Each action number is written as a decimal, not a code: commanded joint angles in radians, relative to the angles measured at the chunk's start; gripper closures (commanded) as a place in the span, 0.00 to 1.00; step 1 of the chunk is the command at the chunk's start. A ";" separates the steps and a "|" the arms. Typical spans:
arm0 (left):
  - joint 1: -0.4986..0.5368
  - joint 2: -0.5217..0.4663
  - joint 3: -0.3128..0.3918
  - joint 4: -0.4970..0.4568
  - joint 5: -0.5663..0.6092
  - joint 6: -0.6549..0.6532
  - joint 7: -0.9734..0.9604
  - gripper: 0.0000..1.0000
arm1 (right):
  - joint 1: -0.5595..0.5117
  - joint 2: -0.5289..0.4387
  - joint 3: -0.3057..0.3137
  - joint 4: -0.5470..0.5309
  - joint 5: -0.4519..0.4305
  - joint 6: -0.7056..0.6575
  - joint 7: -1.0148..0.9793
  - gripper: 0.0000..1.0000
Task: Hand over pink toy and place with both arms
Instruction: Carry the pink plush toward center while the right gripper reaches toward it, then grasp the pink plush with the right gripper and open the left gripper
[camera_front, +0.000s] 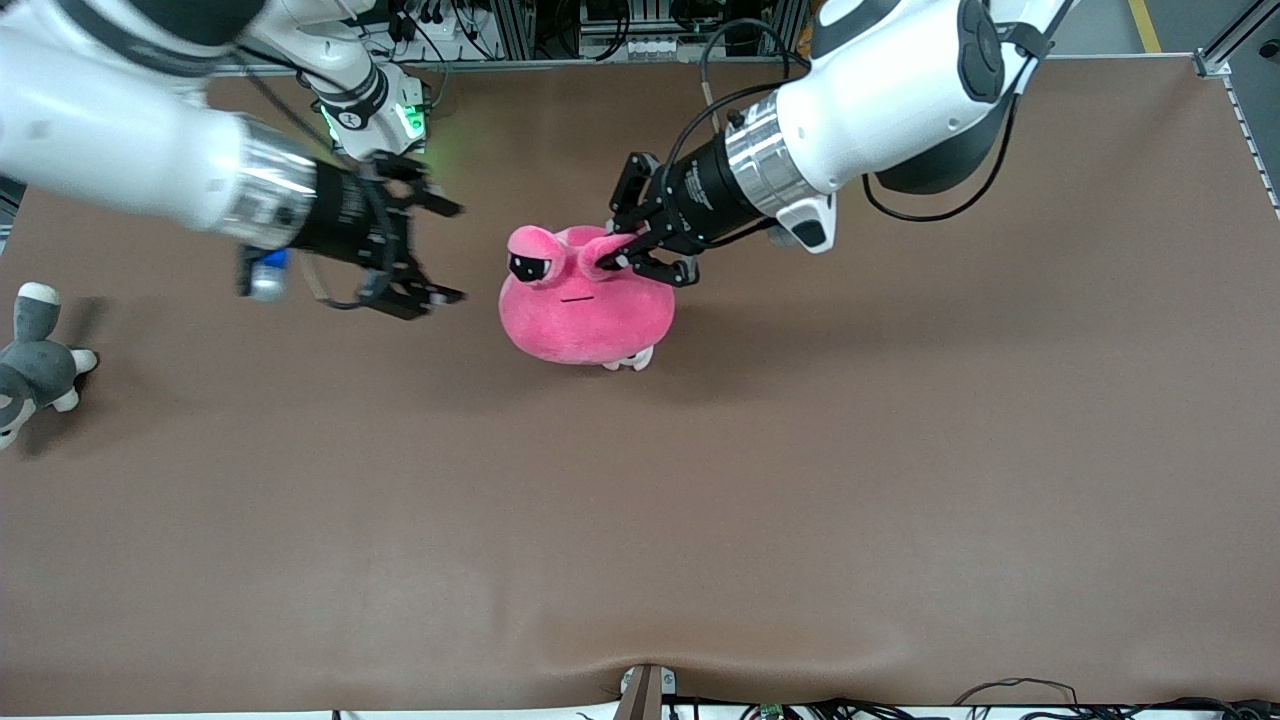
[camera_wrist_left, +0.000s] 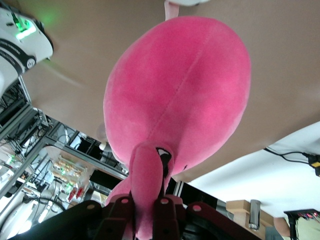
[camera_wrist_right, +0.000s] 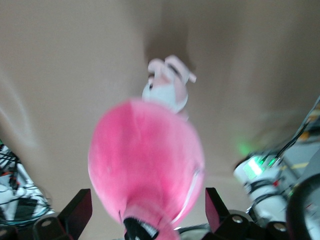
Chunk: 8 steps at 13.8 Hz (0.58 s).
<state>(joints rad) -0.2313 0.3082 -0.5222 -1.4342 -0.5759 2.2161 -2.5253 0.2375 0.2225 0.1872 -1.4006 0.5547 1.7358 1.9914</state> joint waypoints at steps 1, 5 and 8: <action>-0.028 0.023 0.002 0.035 -0.018 0.040 -0.026 1.00 | 0.072 0.040 -0.011 0.015 0.005 0.103 0.154 0.00; -0.039 0.038 0.004 0.035 -0.016 0.053 -0.026 1.00 | 0.066 0.038 -0.012 0.015 -0.022 0.108 0.161 1.00; -0.039 0.040 0.004 0.035 -0.018 0.053 -0.026 1.00 | 0.065 0.038 -0.012 0.014 -0.079 0.090 0.161 1.00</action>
<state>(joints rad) -0.2577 0.3347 -0.5214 -1.4333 -0.5761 2.2616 -2.5362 0.3082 0.2621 0.1720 -1.3981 0.5159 1.8446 2.1311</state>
